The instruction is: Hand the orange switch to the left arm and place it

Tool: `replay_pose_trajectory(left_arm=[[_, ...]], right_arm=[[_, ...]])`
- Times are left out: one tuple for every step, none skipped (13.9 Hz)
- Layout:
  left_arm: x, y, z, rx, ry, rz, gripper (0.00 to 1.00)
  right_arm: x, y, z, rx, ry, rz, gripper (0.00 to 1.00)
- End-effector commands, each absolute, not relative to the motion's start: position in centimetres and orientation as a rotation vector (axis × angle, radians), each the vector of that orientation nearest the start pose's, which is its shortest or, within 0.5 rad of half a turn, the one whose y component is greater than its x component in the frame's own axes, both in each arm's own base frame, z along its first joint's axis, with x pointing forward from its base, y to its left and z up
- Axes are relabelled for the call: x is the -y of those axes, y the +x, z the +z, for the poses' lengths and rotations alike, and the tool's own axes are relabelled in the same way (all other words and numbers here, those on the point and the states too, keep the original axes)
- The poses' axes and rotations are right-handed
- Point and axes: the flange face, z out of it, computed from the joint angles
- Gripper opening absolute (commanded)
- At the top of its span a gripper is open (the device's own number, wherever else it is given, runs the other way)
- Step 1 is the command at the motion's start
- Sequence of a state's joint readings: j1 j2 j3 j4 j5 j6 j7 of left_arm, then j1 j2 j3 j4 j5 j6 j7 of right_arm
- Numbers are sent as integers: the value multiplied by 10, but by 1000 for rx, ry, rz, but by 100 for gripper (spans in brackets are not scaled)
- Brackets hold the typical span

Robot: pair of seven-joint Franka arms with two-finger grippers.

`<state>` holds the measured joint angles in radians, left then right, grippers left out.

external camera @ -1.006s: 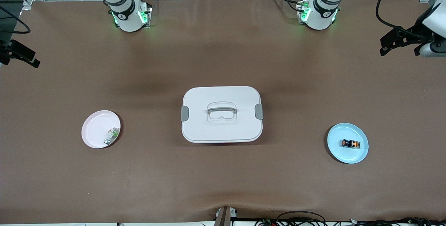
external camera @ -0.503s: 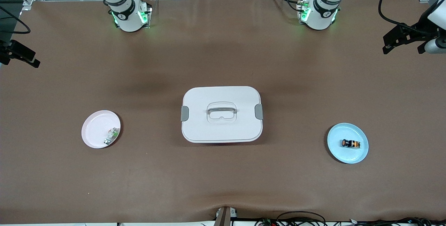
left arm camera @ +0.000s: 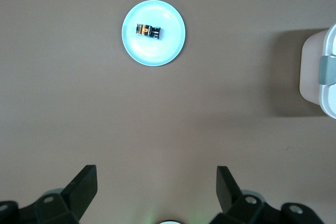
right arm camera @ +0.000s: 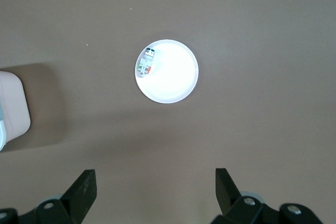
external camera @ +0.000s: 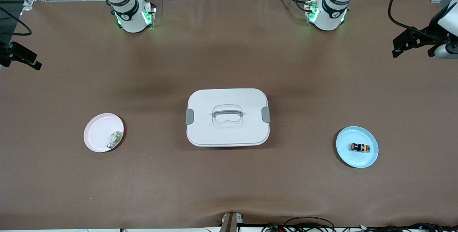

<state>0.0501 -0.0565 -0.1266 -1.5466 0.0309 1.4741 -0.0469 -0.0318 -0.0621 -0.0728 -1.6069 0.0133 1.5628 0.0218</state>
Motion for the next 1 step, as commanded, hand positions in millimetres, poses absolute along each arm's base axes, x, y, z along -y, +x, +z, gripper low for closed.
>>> replay_pose_trajectory(left_arm=[[39, 524, 662, -35, -3104, 54, 100]], right_arm=[[57, 535, 645, -199, -3130, -36, 100]])
